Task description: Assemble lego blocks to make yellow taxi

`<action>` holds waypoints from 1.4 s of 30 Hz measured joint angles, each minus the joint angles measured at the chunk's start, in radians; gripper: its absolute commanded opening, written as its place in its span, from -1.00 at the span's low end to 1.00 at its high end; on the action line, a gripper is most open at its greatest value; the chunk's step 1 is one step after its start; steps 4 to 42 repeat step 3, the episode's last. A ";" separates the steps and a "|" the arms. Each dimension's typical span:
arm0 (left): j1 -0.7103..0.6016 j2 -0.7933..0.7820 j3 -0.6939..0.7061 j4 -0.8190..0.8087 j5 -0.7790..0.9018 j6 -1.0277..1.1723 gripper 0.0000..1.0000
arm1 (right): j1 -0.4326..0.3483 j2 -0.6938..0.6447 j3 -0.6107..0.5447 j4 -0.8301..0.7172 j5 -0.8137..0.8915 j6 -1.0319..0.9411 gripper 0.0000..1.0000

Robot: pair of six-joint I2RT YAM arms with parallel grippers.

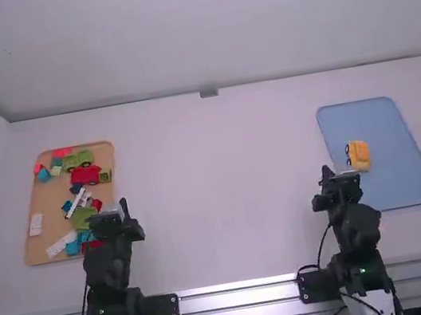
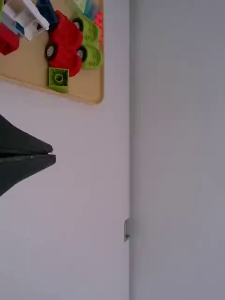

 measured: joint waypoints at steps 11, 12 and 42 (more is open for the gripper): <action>0.000 0.000 0.000 0.000 0.000 0.000 -1.00 | 0.000 -0.025 0.000 0.000 0.000 -0.003 -1.00; 0.000 0.000 0.000 0.000 0.000 0.000 -1.00 | 0.000 -0.025 0.000 0.000 0.000 -0.003 -1.00; 0.000 0.000 0.000 0.000 0.000 0.000 -1.00 | 0.000 -0.025 0.000 0.000 0.000 -0.003 -1.00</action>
